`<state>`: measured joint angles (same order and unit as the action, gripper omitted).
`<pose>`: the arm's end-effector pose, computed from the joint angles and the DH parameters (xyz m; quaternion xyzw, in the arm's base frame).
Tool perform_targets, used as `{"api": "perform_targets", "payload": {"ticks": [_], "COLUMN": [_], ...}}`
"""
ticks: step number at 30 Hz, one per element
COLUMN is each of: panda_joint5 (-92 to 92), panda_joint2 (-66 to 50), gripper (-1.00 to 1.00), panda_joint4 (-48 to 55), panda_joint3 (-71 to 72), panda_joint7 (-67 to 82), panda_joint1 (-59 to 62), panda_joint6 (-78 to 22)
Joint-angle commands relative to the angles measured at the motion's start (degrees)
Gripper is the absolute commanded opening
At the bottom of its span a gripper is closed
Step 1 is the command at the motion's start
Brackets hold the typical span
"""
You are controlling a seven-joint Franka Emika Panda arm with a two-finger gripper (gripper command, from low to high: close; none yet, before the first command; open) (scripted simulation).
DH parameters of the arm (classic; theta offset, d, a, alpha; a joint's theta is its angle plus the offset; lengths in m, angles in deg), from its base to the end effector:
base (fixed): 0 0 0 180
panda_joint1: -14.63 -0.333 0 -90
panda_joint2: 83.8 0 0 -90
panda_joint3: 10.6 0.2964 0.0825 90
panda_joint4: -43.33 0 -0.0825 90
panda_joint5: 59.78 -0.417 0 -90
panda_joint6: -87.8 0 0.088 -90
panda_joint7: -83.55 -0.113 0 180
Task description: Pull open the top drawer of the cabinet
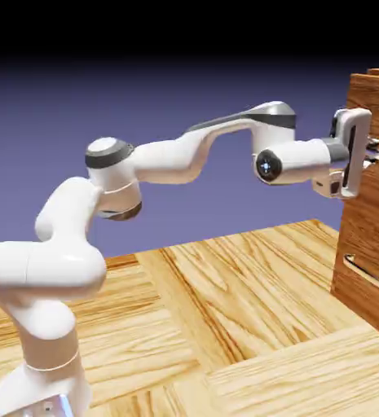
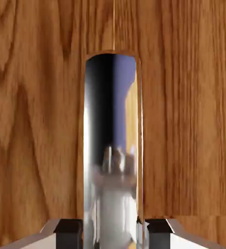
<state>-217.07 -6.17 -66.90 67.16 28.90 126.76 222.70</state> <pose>0.6437 -0.0850 0.5012 -0.2706 0.6525 -0.2707 0.6540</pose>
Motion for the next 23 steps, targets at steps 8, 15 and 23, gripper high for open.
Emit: {"api": "perform_targets", "payload": {"ticks": [8, 15, 23], "panda_joint5": [2.0, 5.34, 9.97], "panda_joint2": [0.34, 2.1, 5.27], "gripper": [-1.0, -1.0, 1.0], "panda_joint4": [-16.61, -31.14, -42.5], "panda_joint3": [-4.67, -10.3, -16.13], "panda_joint7": [2.0, 2.85, 2.45], "panda_joint1": [-11.6, -22.62, -32.11], "panda_joint6": [-5.38, -9.24, -11.2]}}
